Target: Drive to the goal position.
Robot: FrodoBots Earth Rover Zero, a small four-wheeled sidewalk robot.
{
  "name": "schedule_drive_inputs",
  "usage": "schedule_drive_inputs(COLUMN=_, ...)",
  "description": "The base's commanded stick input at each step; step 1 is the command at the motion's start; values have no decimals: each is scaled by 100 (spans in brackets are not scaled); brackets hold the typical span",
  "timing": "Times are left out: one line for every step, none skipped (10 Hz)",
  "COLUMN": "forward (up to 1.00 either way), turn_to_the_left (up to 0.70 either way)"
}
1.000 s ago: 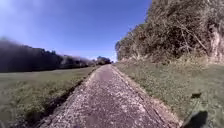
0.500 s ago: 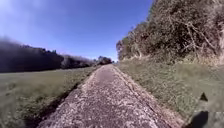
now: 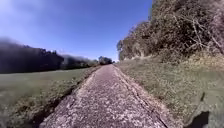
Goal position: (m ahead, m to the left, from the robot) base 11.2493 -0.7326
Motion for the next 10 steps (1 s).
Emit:
schedule_drive_inputs(forward=70, turn_to_the_left=0)
schedule_drive_inputs(forward=70, turn_to_the_left=0)
schedule_drive_inputs(forward=70, turn_to_the_left=0)
schedule_drive_inputs(forward=70, turn_to_the_left=0)
schedule_drive_inputs(forward=70, turn_to_the_left=0)
schedule_drive_inputs(forward=70, turn_to_the_left=0)
schedule_drive_inputs(forward=70, turn_to_the_left=0)
schedule_drive_inputs(forward=70, turn_to_the_left=0)
schedule_drive_inputs(forward=70, turn_to_the_left=0)
schedule_drive_inputs(forward=70, turn_to_the_left=0)
